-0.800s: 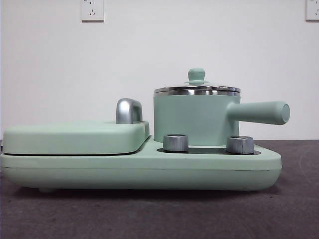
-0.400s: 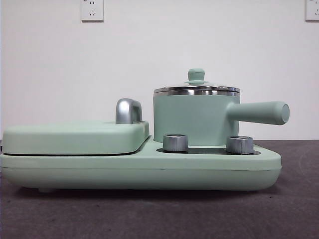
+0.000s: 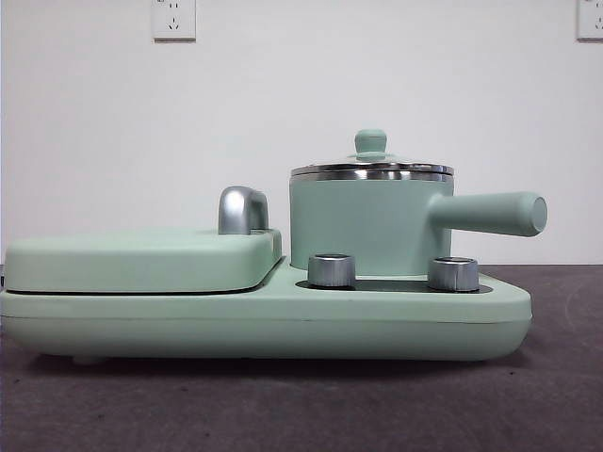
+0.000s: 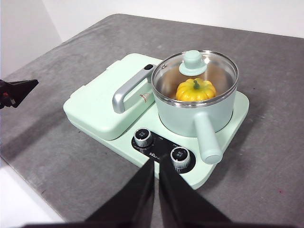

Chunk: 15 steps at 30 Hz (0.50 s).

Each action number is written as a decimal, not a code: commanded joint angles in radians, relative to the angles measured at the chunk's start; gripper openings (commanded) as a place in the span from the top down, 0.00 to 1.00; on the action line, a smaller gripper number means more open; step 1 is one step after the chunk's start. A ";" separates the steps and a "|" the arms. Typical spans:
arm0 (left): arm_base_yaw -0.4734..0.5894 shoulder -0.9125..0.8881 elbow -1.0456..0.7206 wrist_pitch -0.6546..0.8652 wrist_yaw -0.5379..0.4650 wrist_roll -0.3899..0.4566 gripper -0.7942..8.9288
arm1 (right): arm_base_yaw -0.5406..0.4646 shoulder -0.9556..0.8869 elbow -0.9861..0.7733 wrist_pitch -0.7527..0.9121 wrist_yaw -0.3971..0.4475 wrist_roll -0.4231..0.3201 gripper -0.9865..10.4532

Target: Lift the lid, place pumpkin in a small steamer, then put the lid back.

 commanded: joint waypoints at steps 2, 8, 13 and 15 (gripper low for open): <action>0.002 -0.002 -0.020 -0.007 -0.004 0.009 0.90 | 0.005 0.005 0.005 0.011 0.001 -0.011 0.90; 0.002 -0.002 -0.020 -0.006 -0.003 0.003 0.90 | 0.005 0.005 0.005 0.011 0.001 -0.011 0.90; 0.002 -0.002 -0.019 -0.006 -0.003 0.003 0.90 | 0.005 0.005 0.005 0.011 0.001 -0.011 0.90; 0.002 -0.002 -0.019 -0.006 -0.003 0.003 0.90 | 0.005 0.005 0.005 0.011 0.001 -0.011 0.90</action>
